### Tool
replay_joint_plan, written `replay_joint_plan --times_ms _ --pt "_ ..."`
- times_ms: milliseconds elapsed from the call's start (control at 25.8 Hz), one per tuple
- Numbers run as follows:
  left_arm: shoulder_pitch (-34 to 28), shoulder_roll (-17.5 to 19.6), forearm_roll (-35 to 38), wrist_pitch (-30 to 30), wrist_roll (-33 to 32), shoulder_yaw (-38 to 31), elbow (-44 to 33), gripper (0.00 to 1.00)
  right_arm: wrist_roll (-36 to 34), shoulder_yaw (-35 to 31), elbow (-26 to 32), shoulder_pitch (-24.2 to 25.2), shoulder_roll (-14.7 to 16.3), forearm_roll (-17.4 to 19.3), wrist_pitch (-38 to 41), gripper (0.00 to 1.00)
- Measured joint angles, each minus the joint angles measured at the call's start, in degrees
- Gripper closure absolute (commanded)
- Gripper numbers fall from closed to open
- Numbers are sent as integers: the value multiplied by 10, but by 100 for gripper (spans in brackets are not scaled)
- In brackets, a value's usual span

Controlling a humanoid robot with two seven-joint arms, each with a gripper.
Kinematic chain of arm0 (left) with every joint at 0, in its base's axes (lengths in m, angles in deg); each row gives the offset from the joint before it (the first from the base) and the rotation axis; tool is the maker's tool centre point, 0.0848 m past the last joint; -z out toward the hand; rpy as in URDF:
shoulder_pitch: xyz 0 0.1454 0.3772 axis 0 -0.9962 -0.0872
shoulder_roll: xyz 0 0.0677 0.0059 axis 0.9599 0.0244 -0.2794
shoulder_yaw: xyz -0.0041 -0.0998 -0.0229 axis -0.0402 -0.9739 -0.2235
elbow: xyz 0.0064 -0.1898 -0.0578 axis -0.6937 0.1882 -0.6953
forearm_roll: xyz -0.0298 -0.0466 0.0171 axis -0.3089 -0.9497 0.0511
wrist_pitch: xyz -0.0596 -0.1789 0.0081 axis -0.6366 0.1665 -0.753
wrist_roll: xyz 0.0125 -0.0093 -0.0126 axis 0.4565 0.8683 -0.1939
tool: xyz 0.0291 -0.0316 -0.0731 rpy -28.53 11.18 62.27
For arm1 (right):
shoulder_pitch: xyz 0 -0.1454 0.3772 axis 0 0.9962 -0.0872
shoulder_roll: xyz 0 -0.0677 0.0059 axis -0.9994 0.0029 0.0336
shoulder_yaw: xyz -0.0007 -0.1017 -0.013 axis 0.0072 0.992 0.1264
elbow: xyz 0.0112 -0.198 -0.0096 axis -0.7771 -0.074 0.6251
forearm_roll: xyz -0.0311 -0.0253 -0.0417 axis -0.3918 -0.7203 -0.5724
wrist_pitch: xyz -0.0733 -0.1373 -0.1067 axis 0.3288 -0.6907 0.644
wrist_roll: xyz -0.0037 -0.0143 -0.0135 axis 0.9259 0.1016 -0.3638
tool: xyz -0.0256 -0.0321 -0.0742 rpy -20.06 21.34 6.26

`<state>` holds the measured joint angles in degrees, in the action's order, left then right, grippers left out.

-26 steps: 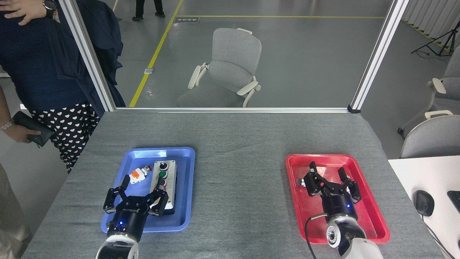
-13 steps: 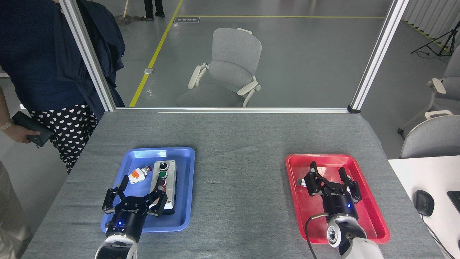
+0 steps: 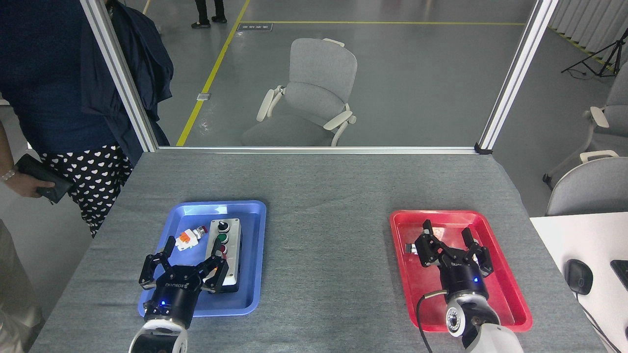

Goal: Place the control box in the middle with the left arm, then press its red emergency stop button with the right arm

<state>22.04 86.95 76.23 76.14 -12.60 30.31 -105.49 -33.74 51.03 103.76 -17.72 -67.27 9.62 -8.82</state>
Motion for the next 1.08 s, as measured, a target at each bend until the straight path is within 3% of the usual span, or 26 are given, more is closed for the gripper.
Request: replay_joint_plan --times_ms 1083 --pt "-2 -5 -1 -18 -1 -10 -3 1 1 0 0 0 0 0 1 1"
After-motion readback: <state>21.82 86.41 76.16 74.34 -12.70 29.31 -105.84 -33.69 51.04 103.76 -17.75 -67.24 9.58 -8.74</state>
